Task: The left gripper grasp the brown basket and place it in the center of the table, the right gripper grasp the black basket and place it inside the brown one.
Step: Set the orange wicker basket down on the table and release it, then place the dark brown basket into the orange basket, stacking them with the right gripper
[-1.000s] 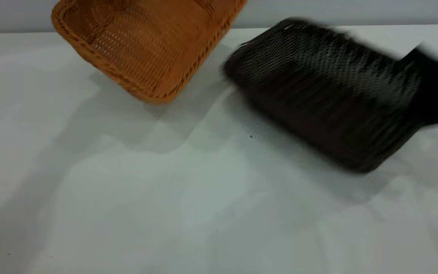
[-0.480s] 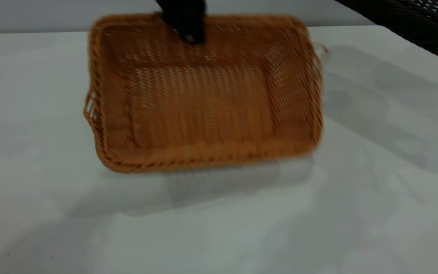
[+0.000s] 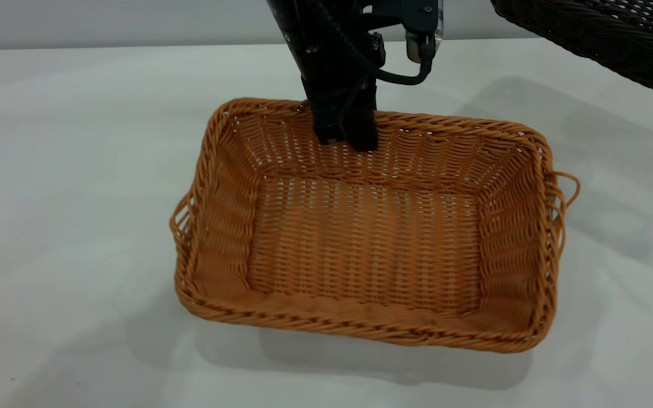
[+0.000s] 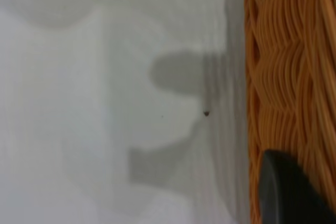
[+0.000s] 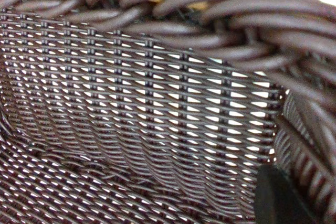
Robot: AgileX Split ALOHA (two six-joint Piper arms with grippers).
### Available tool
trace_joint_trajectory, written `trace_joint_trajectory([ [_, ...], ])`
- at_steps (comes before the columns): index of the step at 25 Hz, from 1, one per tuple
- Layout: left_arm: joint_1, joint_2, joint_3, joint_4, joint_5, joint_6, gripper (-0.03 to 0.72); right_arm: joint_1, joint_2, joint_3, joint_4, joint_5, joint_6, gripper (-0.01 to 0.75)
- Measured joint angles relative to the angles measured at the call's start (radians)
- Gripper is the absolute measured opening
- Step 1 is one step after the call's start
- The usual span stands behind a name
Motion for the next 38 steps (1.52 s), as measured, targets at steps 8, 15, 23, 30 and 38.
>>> trace_joint_trajectory([
  [8,0.0,0.001,0.0,-0.012,-0.035,-0.025,0.275,0.0,0.0,0.0,0.0,0.046,0.0,0.076],
  [15,0.014,-0.015,-0.001,-0.012,-0.097,-0.158,0.496,0.0,0.0,-0.003,-0.005,0.101,0.0,0.076],
  [23,0.241,-0.147,-0.006,-0.017,-0.028,-0.454,0.518,0.061,0.0,-0.006,-0.061,0.166,0.046,0.076],
  [30,0.441,-0.172,-0.007,-0.018,-0.027,-0.526,0.518,0.353,0.0,-0.006,-0.165,0.185,0.175,0.076],
  [38,0.516,-0.172,-0.007,-0.018,-0.027,-0.529,0.518,0.625,0.01,-0.006,-0.166,0.112,0.263,0.076],
])
